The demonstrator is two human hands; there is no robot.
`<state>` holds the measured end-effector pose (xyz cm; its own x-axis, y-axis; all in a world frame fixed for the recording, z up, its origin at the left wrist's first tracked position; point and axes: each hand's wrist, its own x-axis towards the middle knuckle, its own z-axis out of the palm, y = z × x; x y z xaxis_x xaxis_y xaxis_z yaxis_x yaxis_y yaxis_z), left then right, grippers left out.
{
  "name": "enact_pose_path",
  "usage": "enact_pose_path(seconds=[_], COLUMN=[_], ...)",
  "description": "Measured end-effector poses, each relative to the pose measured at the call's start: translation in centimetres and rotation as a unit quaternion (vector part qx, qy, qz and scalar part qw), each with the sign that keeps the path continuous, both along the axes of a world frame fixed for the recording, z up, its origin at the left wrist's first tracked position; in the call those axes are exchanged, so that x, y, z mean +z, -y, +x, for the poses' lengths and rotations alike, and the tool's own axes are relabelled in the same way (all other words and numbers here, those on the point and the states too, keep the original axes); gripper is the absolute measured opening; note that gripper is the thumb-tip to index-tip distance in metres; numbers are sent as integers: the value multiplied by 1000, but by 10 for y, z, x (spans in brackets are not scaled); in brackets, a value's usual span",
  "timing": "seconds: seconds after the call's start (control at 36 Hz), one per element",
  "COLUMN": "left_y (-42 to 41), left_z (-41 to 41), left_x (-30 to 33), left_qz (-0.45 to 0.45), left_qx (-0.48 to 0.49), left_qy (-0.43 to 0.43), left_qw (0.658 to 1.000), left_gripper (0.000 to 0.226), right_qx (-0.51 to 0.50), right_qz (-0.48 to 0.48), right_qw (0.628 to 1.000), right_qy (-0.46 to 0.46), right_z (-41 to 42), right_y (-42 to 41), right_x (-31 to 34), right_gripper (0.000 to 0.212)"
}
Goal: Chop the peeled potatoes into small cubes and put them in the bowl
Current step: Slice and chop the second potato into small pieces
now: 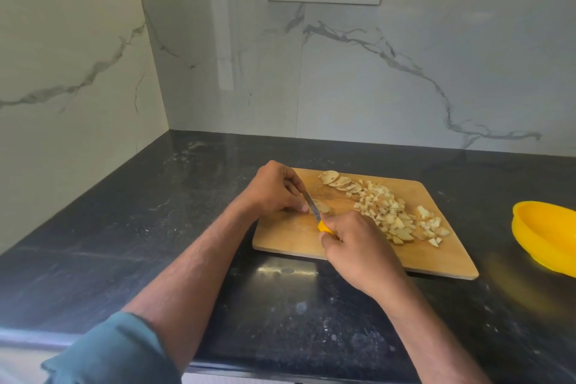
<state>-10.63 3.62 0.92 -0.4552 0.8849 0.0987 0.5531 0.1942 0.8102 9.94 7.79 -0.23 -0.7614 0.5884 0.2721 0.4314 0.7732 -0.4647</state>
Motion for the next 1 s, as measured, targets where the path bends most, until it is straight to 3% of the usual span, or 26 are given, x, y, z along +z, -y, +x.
enact_pose_path(seconds=[0.14, 0.33, 0.53, 0.64, 0.75, 0.86, 1.0], left_y=[1, 0, -3, -4, -2, 1, -3], left_z=[-2, -5, -8, -8, -8, -12, -13], left_x=[0, -5, -5, -7, -6, -3, -5], left_qz=[5, 18, -4, -16, 1, -6, -8], left_qx=[-6, -54, -65, -71, -82, -97, -110], left_qy=[6, -27, -37, -67, -96, -107, -143], left_qw=[1000, 998, 997, 995, 992, 990, 984], left_gripper=[31, 42, 27, 19, 28, 37, 42], right_qx=[3, -9, 6, 45, 34, 4, -24], right_qz=[15, 38, 36, -68, -151, -85, 19], right_qw=[1000, 998, 998, 996, 985, 993, 1000], right_qy=[24, 52, 56, 32, -74, -78, -6], right_z=[-9, -14, 8, 35, 58, 56, 37], right_y=[2, 10, 13, -1, -22, -25, -9], right_x=[5, 13, 11, 15, 34, 38, 15], right_gripper=[41, 30, 26, 19, 24, 16, 38])
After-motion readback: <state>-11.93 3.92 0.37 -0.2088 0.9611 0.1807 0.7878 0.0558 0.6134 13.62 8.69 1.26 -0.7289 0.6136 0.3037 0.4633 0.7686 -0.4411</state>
